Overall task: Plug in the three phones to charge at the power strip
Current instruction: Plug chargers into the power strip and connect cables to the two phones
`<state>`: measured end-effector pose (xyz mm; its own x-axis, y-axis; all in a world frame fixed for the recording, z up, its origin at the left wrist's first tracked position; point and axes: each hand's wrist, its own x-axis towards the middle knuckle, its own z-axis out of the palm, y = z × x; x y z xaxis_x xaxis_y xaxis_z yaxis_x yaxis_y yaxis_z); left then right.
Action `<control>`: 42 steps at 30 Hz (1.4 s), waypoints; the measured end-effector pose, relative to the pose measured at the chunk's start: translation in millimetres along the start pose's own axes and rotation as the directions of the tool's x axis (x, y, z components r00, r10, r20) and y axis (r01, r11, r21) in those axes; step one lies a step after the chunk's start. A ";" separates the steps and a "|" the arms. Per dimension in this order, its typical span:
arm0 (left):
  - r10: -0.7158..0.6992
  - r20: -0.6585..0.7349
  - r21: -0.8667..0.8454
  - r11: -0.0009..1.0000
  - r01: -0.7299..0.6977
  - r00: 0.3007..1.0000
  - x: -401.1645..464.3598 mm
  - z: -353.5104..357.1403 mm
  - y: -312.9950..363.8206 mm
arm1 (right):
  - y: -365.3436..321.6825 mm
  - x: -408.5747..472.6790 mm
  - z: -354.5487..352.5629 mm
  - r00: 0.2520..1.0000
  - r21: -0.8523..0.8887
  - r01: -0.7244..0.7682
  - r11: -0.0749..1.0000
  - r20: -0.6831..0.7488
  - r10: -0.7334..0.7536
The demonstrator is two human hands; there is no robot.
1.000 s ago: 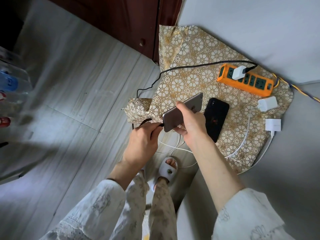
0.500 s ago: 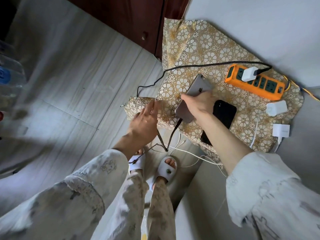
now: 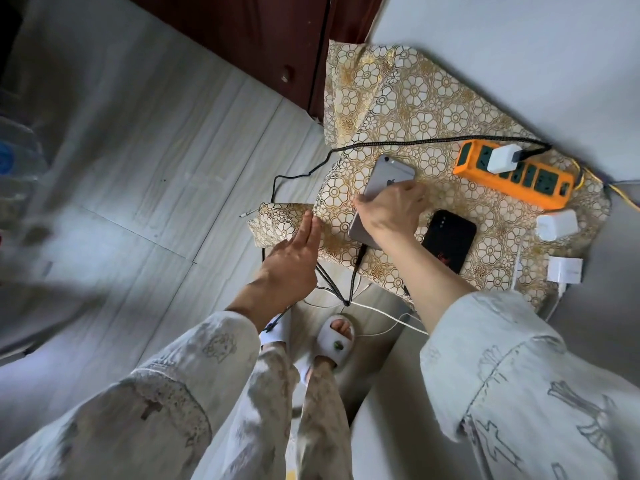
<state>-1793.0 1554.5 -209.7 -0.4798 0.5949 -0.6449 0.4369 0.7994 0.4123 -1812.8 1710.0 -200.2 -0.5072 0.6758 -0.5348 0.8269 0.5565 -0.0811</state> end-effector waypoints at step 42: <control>-0.154 -0.001 0.382 0.913 0.143 0.988 90.6 4.2 133.0 | 259.2 91.5 -91.9 0.915 -0.550 0.246 0.798 -0.140 -0.378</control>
<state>-1775.3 1714.4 -216.0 -0.5422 0.4644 -0.7003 0.6208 0.7830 0.0386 -1667.2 1960.5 -192.8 -0.8111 0.4755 -0.3407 0.4018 0.8762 0.2663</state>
